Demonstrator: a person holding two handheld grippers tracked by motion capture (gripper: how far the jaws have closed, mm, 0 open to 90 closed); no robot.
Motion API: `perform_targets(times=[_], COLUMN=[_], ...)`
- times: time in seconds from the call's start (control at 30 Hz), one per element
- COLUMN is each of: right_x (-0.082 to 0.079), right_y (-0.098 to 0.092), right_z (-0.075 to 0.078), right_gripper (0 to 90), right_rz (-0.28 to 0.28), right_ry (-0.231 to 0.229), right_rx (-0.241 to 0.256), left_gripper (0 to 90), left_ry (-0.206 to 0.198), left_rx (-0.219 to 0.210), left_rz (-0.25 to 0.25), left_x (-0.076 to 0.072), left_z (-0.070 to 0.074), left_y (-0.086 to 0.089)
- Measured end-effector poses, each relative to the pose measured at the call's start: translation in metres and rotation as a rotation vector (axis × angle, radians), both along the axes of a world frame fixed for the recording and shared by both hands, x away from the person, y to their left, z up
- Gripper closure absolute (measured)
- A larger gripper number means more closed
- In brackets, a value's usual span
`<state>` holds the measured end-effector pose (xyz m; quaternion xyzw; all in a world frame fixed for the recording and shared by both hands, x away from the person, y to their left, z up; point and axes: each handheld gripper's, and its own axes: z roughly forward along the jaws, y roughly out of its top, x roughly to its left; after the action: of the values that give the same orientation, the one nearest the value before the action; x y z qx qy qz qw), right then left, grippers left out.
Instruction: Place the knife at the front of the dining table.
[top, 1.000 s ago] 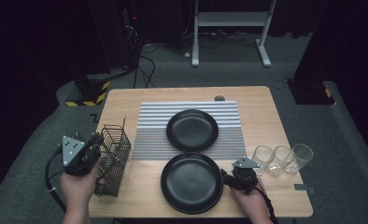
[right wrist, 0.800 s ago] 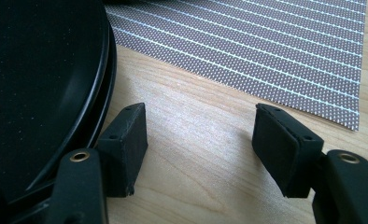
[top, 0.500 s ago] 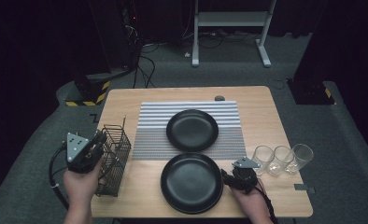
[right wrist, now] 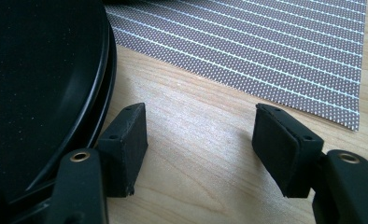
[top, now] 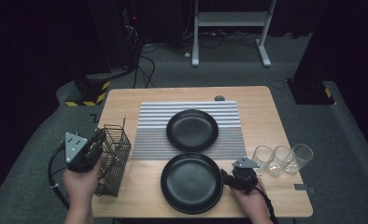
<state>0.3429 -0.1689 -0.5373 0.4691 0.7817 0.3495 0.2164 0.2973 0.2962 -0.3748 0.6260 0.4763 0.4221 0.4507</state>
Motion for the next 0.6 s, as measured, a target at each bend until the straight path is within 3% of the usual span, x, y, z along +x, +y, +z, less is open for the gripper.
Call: perform_targets(times=[0.6], right_x=[0.0], right_y=[0.0], right_z=[0.0], right_gripper=[35.6], right_rz=[0.0], right_ry=[-0.001], right_rx=[0.001], left_gripper=[82.7], left_ry=[-0.088], left_rx=[-0.006], left_rz=[-0.001], left_x=[-0.001], left_z=[0.017], left_y=[-0.003])
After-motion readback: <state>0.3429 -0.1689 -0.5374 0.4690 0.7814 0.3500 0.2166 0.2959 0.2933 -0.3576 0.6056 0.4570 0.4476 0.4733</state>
